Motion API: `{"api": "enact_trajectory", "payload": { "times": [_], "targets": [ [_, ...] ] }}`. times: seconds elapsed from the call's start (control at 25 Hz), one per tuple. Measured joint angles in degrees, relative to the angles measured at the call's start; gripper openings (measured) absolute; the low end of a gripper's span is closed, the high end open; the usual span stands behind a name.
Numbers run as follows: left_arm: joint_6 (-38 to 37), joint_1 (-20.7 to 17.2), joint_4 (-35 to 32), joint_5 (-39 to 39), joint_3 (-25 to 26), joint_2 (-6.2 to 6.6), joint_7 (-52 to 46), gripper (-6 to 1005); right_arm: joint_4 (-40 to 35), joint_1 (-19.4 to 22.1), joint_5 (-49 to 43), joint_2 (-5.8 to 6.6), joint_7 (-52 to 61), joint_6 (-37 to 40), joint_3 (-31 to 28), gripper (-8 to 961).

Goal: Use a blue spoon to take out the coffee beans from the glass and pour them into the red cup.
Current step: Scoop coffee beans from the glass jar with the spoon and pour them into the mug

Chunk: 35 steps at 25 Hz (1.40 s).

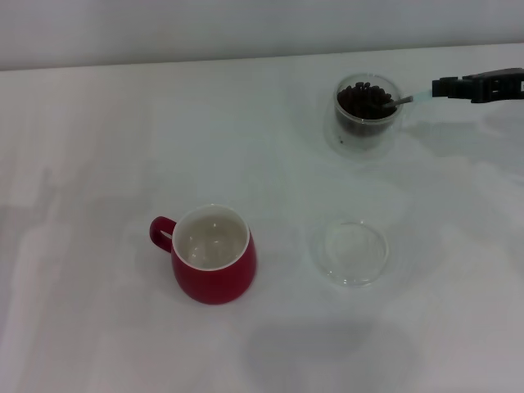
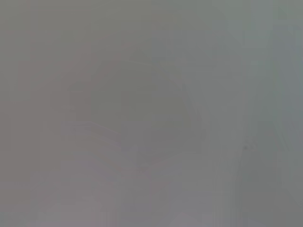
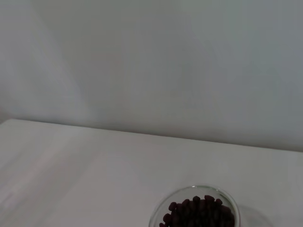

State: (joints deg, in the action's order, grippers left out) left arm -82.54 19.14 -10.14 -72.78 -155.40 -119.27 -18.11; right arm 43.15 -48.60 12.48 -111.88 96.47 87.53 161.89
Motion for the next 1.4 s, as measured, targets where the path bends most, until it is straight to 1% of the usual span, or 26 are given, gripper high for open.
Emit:
{"api": "enact_trajectory", "payload": {
  "times": [0.24,0.4,0.72,1.0,1.4],
  "targets": [
    [0.0,0.5,0.4,-0.8,0.0,0.00,0.0,892,0.0,-0.6,-1.0,0.94,5.1,0.4,0.0,156],
    [0.0,0.9,0.8,-1.1,0.0,0.00,0.0,892,-0.1,-1.6,-3.5,1.45,7.0,0.6,0.0,156],
    [0.0,1.3,0.9,-1.2,0.0,0.00,0.0,891,-0.3,-3.9,-6.4,1.80,11.1,0.4,0.0,157],
    [0.0,1.6,0.8,-1.9,0.0,0.05,0.0,891,-0.6,-6.0,-10.6,2.75,15.8,0.1,0.0,157],
    [0.1,1.9,1.1,-1.9,0.0,0.09,0.1,891,-0.8,-6.8,-13.6,4.27,21.6,0.5,0.0,158]
  ]
}}
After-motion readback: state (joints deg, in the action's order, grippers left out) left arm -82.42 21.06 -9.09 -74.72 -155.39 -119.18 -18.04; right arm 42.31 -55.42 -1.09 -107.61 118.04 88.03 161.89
